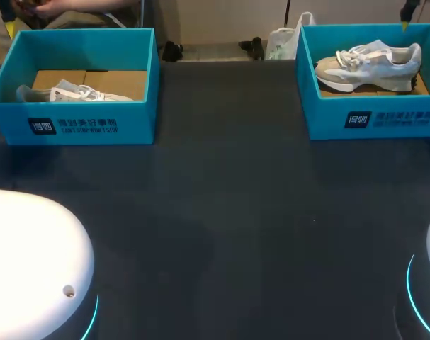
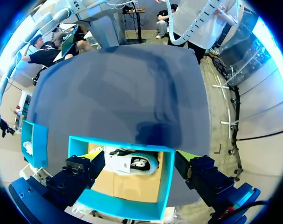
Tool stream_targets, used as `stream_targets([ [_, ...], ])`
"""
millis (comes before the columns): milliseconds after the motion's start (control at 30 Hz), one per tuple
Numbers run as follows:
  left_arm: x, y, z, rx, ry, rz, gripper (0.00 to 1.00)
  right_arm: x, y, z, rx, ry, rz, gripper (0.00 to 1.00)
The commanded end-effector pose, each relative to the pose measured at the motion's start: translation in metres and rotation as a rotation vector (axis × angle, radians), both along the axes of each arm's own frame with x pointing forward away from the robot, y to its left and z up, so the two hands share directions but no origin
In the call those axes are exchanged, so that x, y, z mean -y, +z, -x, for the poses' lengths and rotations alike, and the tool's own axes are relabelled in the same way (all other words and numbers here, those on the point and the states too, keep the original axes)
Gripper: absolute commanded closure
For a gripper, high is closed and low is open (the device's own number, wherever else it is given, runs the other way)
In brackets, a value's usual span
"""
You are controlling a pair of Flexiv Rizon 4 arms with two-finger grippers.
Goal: Take the shoe out of the shoebox, open the shoe tongue, remove and reinsert the insole, then place the shoe into the shoebox
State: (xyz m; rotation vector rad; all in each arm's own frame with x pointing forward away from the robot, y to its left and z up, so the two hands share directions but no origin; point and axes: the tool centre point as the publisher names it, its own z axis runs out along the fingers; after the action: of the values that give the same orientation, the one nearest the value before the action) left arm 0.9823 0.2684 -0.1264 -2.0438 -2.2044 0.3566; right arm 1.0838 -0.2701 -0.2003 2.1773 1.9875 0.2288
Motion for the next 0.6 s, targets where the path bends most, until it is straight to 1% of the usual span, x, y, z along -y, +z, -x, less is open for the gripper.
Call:
stream_targets([
  [33,0.000,0.001,-0.001,-0.002,-0.001,-0.002,0.00,0.007,-0.009,-0.019,-0.021,-0.009,0.000,0.00],
  [167,0.000,0.001,-0.001,-0.002,-0.001,-0.002,0.00,0.017,-0.020,-0.032,-0.024,-0.031,-0.001,0.00],
  [200,0.000,0.001,-0.001,-0.002,-0.001,-0.002,0.00,0.021,-0.025,-0.037,-0.038,-0.031,0.015,0.00],
  [267,0.000,0.001,-0.001,-0.002,-0.001,-0.002,0.00,0.026,-0.031,-0.045,-0.038,-0.035,0.015,0.00],
  [333,0.000,0.001,-0.001,-0.002,-0.001,-0.002,0.00,0.031,-0.037,-0.052,-0.054,-0.029,0.042,0.00],
  [400,0.000,0.001,-0.001,-0.002,-0.001,-0.002,0.00,0.033,-0.042,-0.057,-0.064,-0.020,0.024,0.00],
  [500,0.000,0.001,-0.001,-0.002,-0.001,-0.002,0.00,0.038,-0.051,-0.064,-0.090,-0.015,0.049,0.00],
  [600,0.000,0.001,-0.001,-0.002,-0.001,-0.002,0.00,0.045,-0.059,-0.066,-0.111,-0.012,0.055,0.00],
])
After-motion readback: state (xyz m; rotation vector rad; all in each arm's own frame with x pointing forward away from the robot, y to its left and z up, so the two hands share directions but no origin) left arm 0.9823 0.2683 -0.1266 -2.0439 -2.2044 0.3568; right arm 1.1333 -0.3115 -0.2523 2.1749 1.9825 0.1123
